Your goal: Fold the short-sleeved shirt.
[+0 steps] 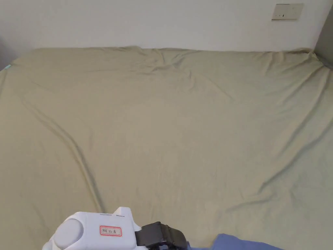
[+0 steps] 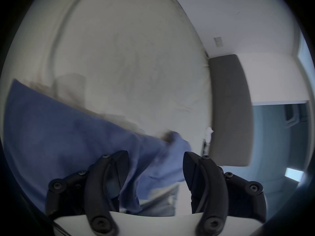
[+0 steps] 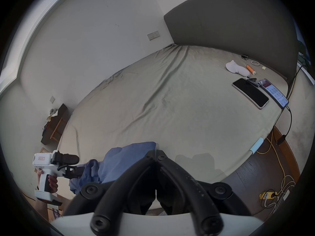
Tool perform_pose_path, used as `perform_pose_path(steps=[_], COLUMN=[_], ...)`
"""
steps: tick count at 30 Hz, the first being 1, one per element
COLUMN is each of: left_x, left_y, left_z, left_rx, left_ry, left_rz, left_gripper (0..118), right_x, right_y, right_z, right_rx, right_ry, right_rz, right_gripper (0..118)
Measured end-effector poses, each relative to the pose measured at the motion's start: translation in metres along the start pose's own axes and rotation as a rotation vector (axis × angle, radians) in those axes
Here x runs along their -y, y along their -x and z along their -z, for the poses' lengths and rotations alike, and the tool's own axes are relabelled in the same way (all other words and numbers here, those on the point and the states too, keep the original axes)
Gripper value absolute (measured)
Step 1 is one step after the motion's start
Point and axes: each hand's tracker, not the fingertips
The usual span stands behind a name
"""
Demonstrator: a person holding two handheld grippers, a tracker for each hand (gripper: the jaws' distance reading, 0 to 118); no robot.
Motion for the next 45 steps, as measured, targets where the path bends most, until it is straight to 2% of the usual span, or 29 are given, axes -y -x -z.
perform_pose_path(steps=[2, 3, 4, 5, 7, 8, 9, 10, 14, 18, 23, 26, 29, 31, 34, 35, 36, 37, 38, 39, 40, 42, 45], left_x=[0.002, 0.004, 0.006, 0.009, 0.014, 0.017, 0.024, 0.026, 0.036, 0.049, 0.073, 0.083, 0.079, 0.067, 0.05, 0.046, 0.04, 0.034, 0.03, 0.027, 0.026, 0.025, 0.023], left_y=[-0.002, -0.002, -0.002, -0.003, 0.0, 0.002, 0.0, 0.004, 0.01, 0.014, 0.021, 0.001, -0.006, 0.006, 0.042, 0.053, 0.067, 0.079, 0.09, 0.103, 0.11, 0.126, 0.148], left_z=[-0.017, -0.028, -0.04, -0.051, -0.064, -0.066, -0.06, -0.058, -0.022, 0.037, 0.075, 0.045, -0.018, -0.07, -0.133, -0.145, -0.156, -0.162, -0.166, -0.165, -0.161, -0.148, -0.114], left_rx=[0.048, 0.034, -0.003, -0.086, -0.317, -0.401, -0.423, -0.382, -0.189, -0.109, 0.015, 0.122, 0.246, 0.221, -0.054, -0.122, -0.181, -0.199, -0.209, -0.213, -0.206, -0.135, -0.032], left_ry=[-0.021, -0.053, -0.109, -0.149, -0.237, -0.252, -0.235, -0.213, -0.111, -0.007, 0.077, -0.003, -0.168, -0.319, -0.57, -0.591, -0.581, -0.543, -0.51, -0.477, -0.445, -0.399, -0.315], left_rz=[0.011, 0.025, 0.045, 0.081, 0.151, 0.199, 0.235, 0.228, 0.142, 0.194, 0.061, 0.147, 0.197, 0.225, 0.283, 0.27, 0.236, 0.208, 0.191, 0.177, 0.159, 0.132, 0.022], left_gripper=[67, 55, 23, 3, 2, 2, 2, 2, 2, 2, 2, 2, 1, 2, 17, 24, 35, 62, 84, 101, 111, 109, 109], right_x=[-0.001, -0.001, 0.0, 0.001, 0.003, 0.004, 0.005, 0.007, 0.009, 0.013, 0.014, 0.011, 0.008, 0.008, 0.008, 0.008, 0.009, 0.01, 0.011, 0.011, 0.012, 0.012, 0.01], right_y=[-0.001, -0.001, 0.001, 0.003, 0.008, 0.01, 0.012, 0.004, 0.017, 0.019, 0.017, 0.017, 0.019, 0.02, 0.025, 0.026, 0.029, 0.031, 0.033, 0.036, 0.038, 0.045, 0.053], right_z=[0.002, 0.003, 0.005, 0.006, 0.009, 0.012, 0.014, 0.022, 0.025, 0.021, 0.017, 0.017, 0.016, 0.017, 0.021, 0.023, 0.024, 0.026, 0.028, 0.03, 0.031, 0.032, 0.034], right_rx=[-0.001, -0.003, -0.008, -0.017, -0.042, -0.053, -0.063, -0.071, -0.084, -0.101, -0.098, -0.084, -0.079, -0.087, -0.101, -0.103, -0.103, -0.105, -0.109, -0.114, -0.118, -0.122, -0.131], right_ry=[0.003, 0.005, 0.005, 0.008, 0.019, 0.03, 0.04, 0.049, 0.073, 0.079, 0.067, 0.065, 0.06, 0.059, 0.066, 0.071, 0.078, 0.085, 0.093, 0.103, 0.109, 0.118, 0.125], right_rz=[0.004, 0.004, 0.003, 0.002, -0.004, -0.01, -0.018, -0.024, -0.031, -0.026, 0.0, -0.007, -0.025, -0.025, -0.026, -0.029, -0.036, -0.045, -0.052, -0.06, -0.067, -0.083, -0.096], right_gripper=[2, 2, 2, 2, 2, 2, 2, 2, 2, 2, 2, 2, 2, 2, 2, 2, 2, 2, 2, 2, 2, 2, 2])
